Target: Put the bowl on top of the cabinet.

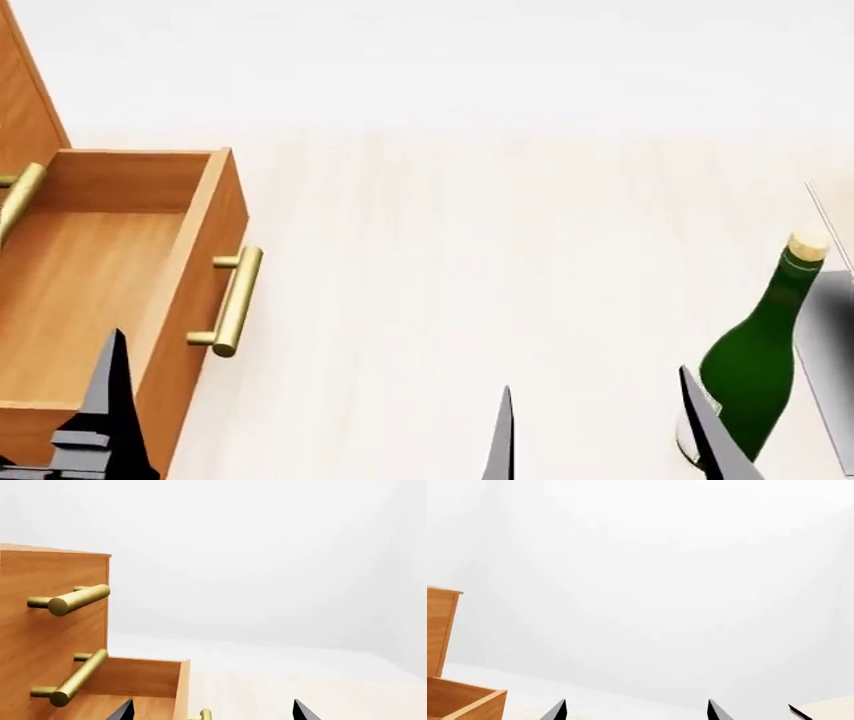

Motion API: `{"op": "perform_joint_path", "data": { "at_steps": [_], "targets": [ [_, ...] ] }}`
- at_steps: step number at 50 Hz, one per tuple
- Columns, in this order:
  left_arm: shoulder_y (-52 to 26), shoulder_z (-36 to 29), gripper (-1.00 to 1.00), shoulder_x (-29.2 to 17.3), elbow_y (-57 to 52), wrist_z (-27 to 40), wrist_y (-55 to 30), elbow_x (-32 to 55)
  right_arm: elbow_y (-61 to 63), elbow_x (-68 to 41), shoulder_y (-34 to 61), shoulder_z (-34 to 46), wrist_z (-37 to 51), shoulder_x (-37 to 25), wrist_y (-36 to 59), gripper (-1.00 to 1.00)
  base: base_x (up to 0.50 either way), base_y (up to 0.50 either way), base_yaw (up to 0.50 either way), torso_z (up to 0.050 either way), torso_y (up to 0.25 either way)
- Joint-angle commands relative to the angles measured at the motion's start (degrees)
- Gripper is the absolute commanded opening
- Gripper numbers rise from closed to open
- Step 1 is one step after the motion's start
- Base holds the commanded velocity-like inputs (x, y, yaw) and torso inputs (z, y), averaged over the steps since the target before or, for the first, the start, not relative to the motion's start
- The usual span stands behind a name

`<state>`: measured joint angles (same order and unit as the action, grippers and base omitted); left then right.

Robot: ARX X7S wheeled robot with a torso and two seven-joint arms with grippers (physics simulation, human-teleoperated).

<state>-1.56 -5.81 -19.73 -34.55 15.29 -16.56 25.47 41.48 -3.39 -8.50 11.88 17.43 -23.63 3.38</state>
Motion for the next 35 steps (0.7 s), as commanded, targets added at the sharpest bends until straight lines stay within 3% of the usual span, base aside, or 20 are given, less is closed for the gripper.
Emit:
{"op": "perform_joint_path", "data": {
  "at_steps": [1, 25, 35],
  "targets": [
    [-0.2, 1.0, 1.00, 0.9, 0.4, -0.7, -0.5, -1.6, -0.2, 0.9, 0.1, -1.2, -1.7, 0.8, 0.9, 1.00, 0.00, 0.00, 0.00, 0.000, -0.250],
    [-0.7, 0.1, 1.00, 0.1, -0.2, -0.2, -0.7, -2.2, 2.0, 0.7, -0.3, -1.6, -1.6, -0.6, 1.6, 1.00, 0.00, 0.00, 0.00, 0.000, -0.250],
    [-2.6, -1.5, 1.00, -2.5, -4.7, 0.5, -7.1, -1.7, 7.3, -2.7, -6.7, -6.4, -2.0, -4.4, 0.1, 1.00, 0.00, 0.00, 0.00, 0.000, -0.012]
  ]
}}
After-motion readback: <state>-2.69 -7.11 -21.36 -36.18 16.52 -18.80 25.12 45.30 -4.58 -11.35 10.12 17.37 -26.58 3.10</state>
